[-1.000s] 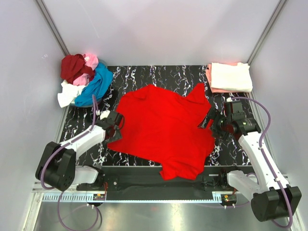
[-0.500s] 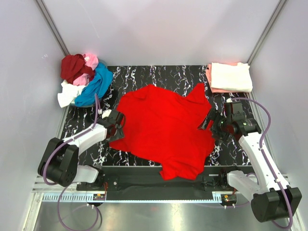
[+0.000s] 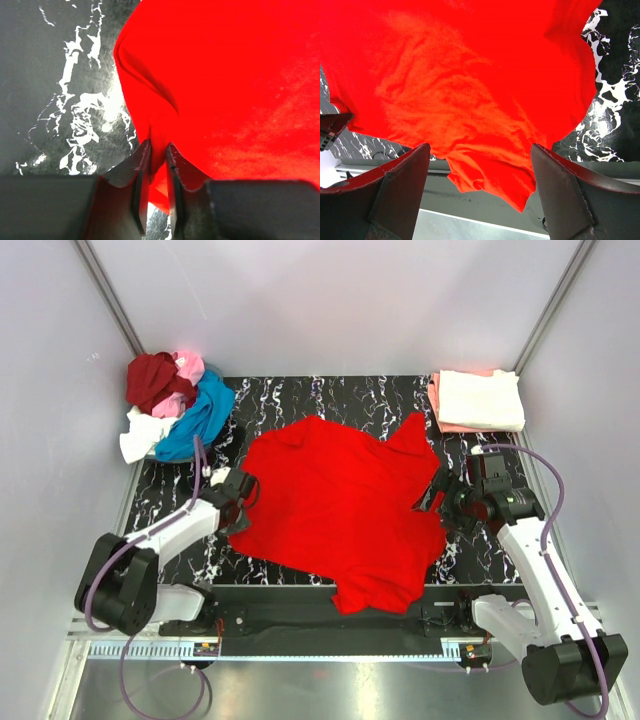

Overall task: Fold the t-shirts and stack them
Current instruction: Flatten the tshirt out

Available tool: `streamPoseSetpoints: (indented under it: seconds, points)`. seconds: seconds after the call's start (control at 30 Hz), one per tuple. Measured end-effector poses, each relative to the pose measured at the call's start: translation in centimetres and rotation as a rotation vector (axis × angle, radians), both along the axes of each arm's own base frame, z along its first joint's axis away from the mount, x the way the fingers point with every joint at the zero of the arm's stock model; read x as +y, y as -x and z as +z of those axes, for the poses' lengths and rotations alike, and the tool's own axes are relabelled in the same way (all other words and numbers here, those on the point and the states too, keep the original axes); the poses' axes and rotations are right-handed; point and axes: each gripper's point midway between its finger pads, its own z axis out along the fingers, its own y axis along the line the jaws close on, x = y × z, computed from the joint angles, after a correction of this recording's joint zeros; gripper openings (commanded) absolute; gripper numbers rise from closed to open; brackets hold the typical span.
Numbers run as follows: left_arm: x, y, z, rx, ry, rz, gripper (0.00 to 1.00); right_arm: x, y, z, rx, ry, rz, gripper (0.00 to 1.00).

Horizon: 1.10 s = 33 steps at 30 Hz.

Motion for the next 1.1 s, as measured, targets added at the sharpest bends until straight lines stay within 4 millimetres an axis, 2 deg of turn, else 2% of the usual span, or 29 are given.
streamPoseSetpoints:
  seconds: [0.1,0.17,0.23,0.27,0.3,0.4,0.53,0.73,0.83,0.93,1.0,1.1]
  points:
    - [0.0,0.1,0.9,-0.026,0.011,0.003,0.22,0.0,0.1,0.1,0.000,-0.001,0.001,0.87]
    - [0.0,0.1,1.8,-0.053,0.024,0.006,0.17,0.3,0.4,0.2,-0.002,-0.005,0.007,0.86]
    - [0.0,0.1,2.7,-0.079,0.034,0.008,0.09,1.3,1.0,0.4,-0.004,-0.012,0.039,0.86]
    - [0.0,0.0,3.2,-0.095,0.041,0.011,0.02,2.2,1.6,0.5,-0.004,-0.017,0.069,0.86]
    - [0.0,-0.1,3.5,-0.106,0.045,0.012,0.00,2.9,2.2,0.6,-0.005,-0.017,0.098,0.85]
    - [0.0,0.0,4.2,-0.128,0.054,0.017,0.00,5.3,4.8,0.4,0.011,-0.031,0.189,0.84]
    - [0.1,-0.1,5.4,-0.177,0.073,0.022,0.00,7.7,9.8,-2.0,0.092,0.001,0.304,0.80]
    - [0.4,0.1,7.9,-0.251,0.101,0.032,0.00,9.6,16.6,-5.9,0.232,0.155,0.438,0.79]
    - [0.4,-0.1,8.6,-0.274,0.109,0.034,0.00,10.1,18.6,-7.4,0.255,0.212,0.445,0.78]
    - [0.5,0.2,8.9,-0.280,0.111,0.034,0.00,10.1,18.8,-8.9,0.270,0.242,0.395,0.75]
    - [0.6,0.4,9.1,-0.282,0.112,0.034,0.00,10.1,18.5,-9.8,0.277,0.276,0.364,0.81]
    - [0.7,0.6,9.4,-0.287,0.114,0.033,0.00,10.2,18.1,-10.9,0.276,0.328,0.339,0.82]
